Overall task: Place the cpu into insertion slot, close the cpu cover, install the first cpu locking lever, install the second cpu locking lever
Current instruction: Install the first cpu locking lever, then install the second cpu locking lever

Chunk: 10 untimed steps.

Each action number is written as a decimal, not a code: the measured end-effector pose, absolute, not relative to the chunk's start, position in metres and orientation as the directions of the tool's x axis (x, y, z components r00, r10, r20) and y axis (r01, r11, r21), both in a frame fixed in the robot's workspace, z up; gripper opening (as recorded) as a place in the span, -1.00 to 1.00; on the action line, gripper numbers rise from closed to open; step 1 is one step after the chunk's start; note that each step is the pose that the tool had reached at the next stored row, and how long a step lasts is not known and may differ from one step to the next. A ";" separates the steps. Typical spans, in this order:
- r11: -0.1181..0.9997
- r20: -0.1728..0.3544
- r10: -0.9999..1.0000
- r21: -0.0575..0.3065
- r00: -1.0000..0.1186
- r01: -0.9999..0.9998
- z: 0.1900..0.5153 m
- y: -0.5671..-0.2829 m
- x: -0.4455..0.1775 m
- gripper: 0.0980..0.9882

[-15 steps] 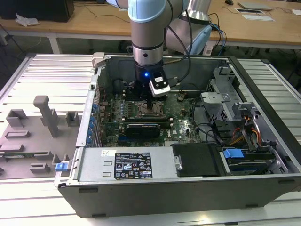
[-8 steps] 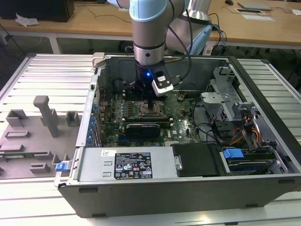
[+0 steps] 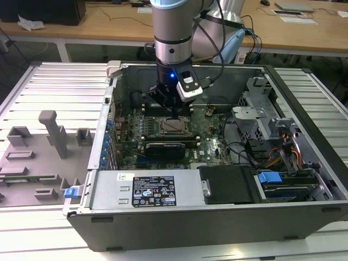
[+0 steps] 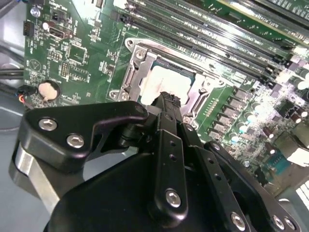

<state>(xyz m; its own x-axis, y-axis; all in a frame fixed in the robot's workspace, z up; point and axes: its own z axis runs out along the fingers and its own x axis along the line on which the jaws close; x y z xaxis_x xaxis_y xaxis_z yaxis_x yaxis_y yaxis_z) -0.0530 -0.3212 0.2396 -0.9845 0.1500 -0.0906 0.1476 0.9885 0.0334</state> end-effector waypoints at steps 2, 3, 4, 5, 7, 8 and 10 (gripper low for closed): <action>0.988 -0.091 0.150 0.033 -0.985 0.148 0.240 -0.321 -0.053 -0.98; 0.988 -0.090 0.150 0.033 -0.985 0.148 0.240 -0.321 -0.053 -0.98; 0.988 -0.090 0.150 0.033 -0.985 0.148 0.240 -0.321 -0.053 -0.98; 0.988 -0.090 0.150 0.033 -0.985 0.148 0.240 -0.321 -0.053 -0.98; 0.988 -0.090 0.150 0.033 -0.985 0.148 0.240 -0.321 -0.053 -0.98; 0.988 -0.090 0.150 0.033 -0.985 0.148 0.240 -0.321 -0.053 -0.98; 0.988 -0.090 0.150 0.033 -0.985 0.148 0.240 -0.321 -0.053 -0.98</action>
